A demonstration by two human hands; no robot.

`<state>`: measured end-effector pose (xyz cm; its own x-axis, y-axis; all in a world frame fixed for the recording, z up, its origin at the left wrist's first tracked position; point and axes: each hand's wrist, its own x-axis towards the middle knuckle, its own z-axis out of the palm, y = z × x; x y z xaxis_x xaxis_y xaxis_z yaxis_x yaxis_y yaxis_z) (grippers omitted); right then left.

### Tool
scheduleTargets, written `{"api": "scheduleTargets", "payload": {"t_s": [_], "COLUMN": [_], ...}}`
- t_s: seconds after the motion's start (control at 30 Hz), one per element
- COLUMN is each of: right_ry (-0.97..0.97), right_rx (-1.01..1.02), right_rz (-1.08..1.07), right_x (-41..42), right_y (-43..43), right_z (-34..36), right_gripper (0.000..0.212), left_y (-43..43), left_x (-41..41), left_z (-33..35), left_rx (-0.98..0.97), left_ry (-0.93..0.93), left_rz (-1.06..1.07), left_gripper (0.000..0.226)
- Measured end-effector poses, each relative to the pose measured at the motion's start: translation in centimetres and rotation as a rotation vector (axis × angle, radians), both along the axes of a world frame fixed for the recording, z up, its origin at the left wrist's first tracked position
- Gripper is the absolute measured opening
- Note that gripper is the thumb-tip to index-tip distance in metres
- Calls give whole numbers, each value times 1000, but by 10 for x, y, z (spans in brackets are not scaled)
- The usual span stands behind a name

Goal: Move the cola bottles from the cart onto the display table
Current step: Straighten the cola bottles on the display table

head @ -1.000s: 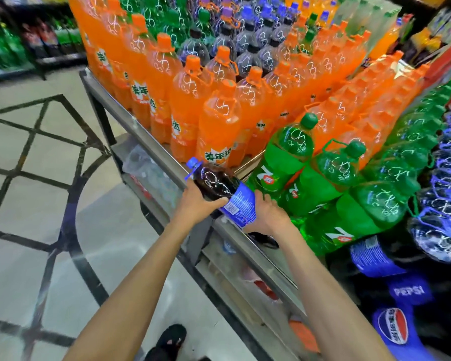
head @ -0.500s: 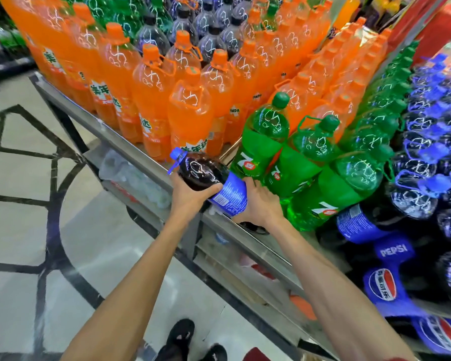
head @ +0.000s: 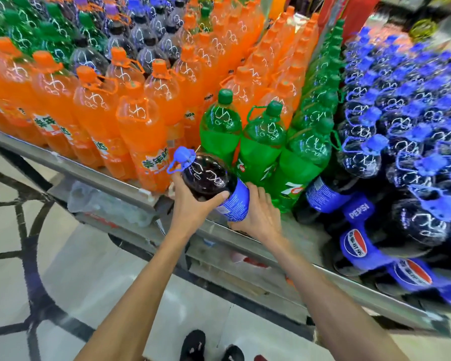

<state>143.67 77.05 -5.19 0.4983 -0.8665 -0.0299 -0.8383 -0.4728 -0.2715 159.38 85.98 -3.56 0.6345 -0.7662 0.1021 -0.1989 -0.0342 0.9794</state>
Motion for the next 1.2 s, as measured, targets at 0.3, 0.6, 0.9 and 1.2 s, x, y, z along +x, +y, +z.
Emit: {"api": "scheduleTargets", "payload": {"t_s": [0.3,0.6,0.9,1.2], "right_ry": [-357,-642,-792,-712], "right_rx": [34,73,-14,-118], "right_rz": [-299,-592,-789,-927], "right_x": [-45,-79,-125,-121], "right_y": [10,26,32,38], "right_z": [-13,-16,-17,-16], "right_gripper": [111,101,109,107], "left_y": [-33,-57,-75,-90], "left_x": [-43,-96,-150,-162], "left_z": [34,61,77,75], "left_rx": [-18,-7,-37,-32], "left_ry": [-188,-343,-433,-440], "left_rz": [-235,-494,-689,-781], "left_gripper": [101,103,104,101]}}
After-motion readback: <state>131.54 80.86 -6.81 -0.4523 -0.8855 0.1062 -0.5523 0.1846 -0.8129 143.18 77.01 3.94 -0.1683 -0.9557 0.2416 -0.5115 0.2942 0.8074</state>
